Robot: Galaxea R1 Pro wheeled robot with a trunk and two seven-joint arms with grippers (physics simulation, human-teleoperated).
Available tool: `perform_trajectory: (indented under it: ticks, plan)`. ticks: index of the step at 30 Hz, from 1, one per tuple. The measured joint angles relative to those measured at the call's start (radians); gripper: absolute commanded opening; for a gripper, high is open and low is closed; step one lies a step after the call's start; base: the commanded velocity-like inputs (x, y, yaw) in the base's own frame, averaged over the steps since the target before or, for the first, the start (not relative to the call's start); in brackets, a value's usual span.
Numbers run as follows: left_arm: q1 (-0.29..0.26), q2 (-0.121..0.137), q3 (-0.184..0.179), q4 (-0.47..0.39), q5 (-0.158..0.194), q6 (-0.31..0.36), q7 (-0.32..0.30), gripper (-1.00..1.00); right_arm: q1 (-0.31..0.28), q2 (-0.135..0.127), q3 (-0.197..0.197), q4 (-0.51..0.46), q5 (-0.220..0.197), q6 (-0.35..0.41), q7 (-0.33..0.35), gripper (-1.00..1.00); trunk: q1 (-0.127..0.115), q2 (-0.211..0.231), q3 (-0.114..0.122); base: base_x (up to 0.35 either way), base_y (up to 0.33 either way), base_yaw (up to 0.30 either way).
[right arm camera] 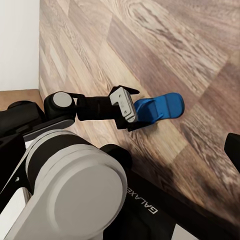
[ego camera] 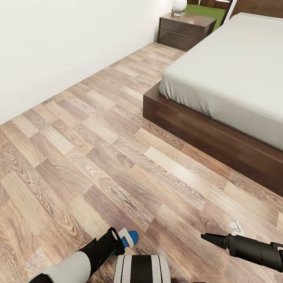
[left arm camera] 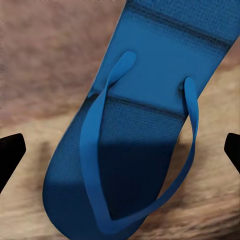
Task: In the bedroom, move the book from the bed onto either nightstand, and place the two sandals side by side next to the bed.
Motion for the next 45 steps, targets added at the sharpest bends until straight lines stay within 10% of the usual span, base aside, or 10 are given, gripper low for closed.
perform_trajectory:
  ticks: [45]
  plan:
    - [-0.002,0.0,-0.001,-0.002,-0.005,0.0,0.004,1.0,0.0,0.0,0.0,0.0,0.0,0.0,0.0,1.0,0.002,-0.001,-0.015,0.0,0.0,0.0]
